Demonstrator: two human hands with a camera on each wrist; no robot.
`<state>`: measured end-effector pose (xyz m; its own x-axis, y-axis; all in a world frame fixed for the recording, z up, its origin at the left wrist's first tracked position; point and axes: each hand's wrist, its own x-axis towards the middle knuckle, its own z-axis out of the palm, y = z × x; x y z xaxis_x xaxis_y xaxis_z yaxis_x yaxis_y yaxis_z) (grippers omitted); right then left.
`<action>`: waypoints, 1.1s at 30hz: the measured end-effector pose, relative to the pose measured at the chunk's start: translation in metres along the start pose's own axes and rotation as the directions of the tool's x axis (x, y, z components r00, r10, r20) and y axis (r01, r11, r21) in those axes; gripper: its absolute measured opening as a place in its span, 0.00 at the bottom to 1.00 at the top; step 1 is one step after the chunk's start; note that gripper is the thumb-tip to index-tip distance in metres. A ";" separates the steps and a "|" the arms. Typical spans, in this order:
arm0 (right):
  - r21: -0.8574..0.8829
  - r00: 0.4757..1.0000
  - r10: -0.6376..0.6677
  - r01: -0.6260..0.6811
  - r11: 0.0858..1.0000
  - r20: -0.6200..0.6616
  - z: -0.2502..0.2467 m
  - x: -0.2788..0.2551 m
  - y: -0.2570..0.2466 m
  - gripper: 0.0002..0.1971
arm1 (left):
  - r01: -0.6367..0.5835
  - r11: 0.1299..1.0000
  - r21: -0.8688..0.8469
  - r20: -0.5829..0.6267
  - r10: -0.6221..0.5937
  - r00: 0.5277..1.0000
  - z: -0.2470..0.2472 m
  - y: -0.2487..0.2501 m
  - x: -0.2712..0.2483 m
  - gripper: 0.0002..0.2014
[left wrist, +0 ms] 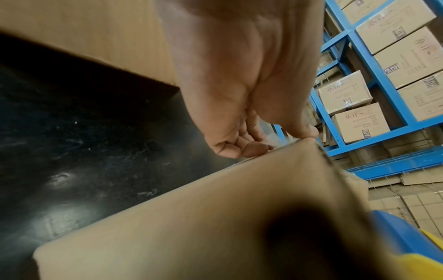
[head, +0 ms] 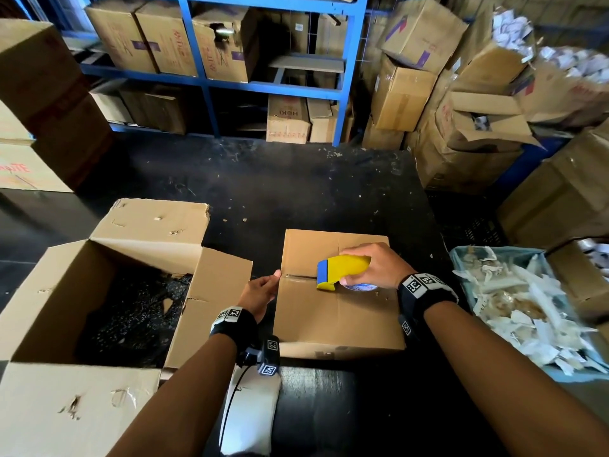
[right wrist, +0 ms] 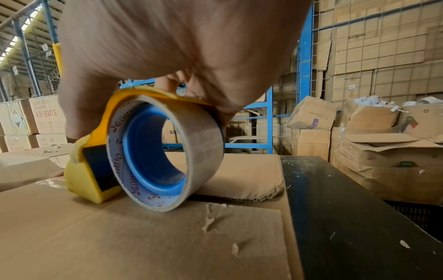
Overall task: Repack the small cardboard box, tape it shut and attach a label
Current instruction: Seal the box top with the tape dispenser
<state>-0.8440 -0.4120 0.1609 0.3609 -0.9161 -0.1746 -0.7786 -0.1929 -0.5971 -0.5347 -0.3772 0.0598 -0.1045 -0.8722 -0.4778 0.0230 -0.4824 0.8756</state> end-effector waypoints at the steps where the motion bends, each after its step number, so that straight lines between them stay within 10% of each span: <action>1: 0.000 1.000 0.002 -0.002 1.000 0.001 0.000 0.000 0.000 0.43 | 0.010 1.000 -0.006 0.014 -0.010 1.000 0.002 -0.001 0.000 0.26; 9: -0.002 1.000 0.014 -0.014 1.000 -0.009 0.001 0.000 0.000 0.42 | 0.092 0.977 0.194 0.045 -0.102 0.994 0.009 0.002 -0.007 0.36; 15: 0.004 1.000 0.006 -0.006 1.000 -0.018 0.000 -0.003 -0.002 0.40 | 0.059 0.943 0.328 -0.217 0.014 0.976 0.008 0.014 -0.001 0.31; 18: 0.007 1.000 0.008 -0.008 1.000 -0.026 -0.001 -0.004 -0.005 0.39 | -0.090 0.930 0.357 -0.104 0.136 0.985 0.019 0.023 -0.025 0.35; 26: 0.000 0.999 0.025 -0.025 1.000 -0.035 0.000 -0.009 -0.009 0.37 | -0.015 0.914 0.405 0.187 -0.067 0.980 0.012 0.001 -0.026 0.40; 29: 0.005 0.999 0.037 -0.037 0.999 -0.032 0.001 -0.009 -0.011 0.37 | -0.129 0.736 0.665 0.064 0.116 0.991 0.018 0.004 -0.021 0.36; 33: 0.002 0.999 0.045 -0.045 0.999 -0.027 0.000 -0.008 -0.012 0.38 | -0.355 0.204 0.912 0.243 0.426 0.871 0.049 0.011 -0.022 0.30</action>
<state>-0.8379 -0.4023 0.1697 0.3112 -0.9331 -0.1802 -0.7932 -0.1506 -0.5900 -0.5806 -0.3591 0.0837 -0.3230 -0.9460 -0.0257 -0.8655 0.2843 0.4124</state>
